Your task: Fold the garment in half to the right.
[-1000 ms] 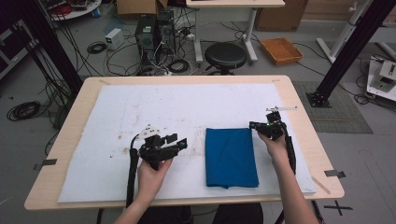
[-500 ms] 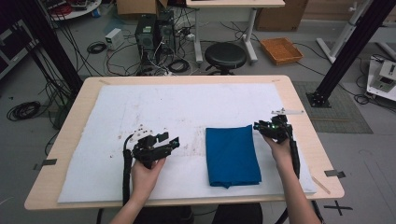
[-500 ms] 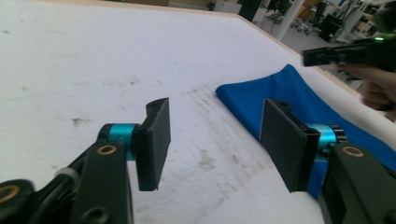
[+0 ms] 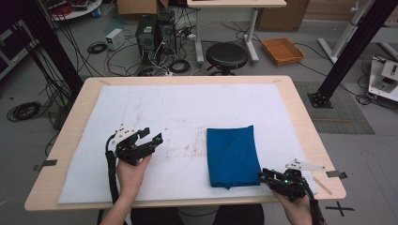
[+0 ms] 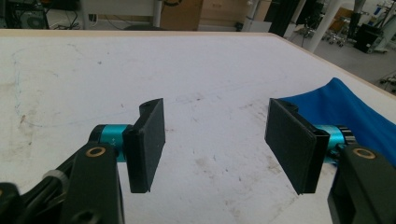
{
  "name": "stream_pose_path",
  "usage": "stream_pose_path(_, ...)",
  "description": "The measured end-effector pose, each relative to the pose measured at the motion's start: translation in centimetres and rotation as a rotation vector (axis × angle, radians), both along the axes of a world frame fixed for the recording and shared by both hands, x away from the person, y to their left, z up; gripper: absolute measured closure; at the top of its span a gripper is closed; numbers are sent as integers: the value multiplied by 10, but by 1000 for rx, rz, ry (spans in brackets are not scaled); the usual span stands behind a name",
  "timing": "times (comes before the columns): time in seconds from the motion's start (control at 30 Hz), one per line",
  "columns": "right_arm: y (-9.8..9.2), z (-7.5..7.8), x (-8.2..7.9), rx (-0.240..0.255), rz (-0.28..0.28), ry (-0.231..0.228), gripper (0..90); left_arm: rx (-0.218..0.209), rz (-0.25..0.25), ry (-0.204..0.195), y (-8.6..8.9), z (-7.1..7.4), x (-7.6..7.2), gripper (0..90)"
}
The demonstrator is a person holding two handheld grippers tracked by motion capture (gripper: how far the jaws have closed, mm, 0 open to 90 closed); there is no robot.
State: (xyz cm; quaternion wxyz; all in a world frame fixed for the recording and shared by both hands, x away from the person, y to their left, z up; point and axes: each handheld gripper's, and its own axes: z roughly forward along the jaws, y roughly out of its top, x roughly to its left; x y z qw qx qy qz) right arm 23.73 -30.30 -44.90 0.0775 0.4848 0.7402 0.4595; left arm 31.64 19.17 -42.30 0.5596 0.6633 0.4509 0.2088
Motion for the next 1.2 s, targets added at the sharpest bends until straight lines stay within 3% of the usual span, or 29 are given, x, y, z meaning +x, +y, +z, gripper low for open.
stream_pose_path(0.1, 1, -2, -1, -24, 12, 2, 880, -2, 4, 0, -1, 0, -1, 381)
stream_pose_path(0.3, -1, -2, -6, -59, -7, -6, 883, -2, 7, -3, -2, -1, 1, 381)
stream_pose_path(0.4, -1, 0, -6, -71, -16, -40, 699, -11, -3, -5, -3, 3, 0, 381)
stream_pose_path(0.47, -2, 6, -6, -63, -9, -83, 636, -25, -25, -17, -3, 8, 0, 381)
stream_pose_path(0.57, -3, 23, -1, -78, -19, -176, 474, -1, -42, -60, -5, 21, -2, 379)
stream_pose_path(0.63, -6, 33, 6, -65, -35, -204, 412, 26, -44, -77, -7, 27, -3, 380)
stream_pose_path(0.8, -12, 59, 30, -40, -50, -255, 344, 75, -42, -137, -6, 40, -6, 379)
stream_pose_path(0.97, -13, 81, 64, -22, -80, -275, 294, 97, -27, -162, -1, 46, -7, 348)
stream_pose_path(1.07, -11, 85, 78, -1, -87, -271, 273, 105, -10, -182, 3, 45, -11, 335)
stream_pose_path(1.2, -9, 75, 82, -7, -83, -267, 260, 107, 27, -212, 10, 45, -16, 322)
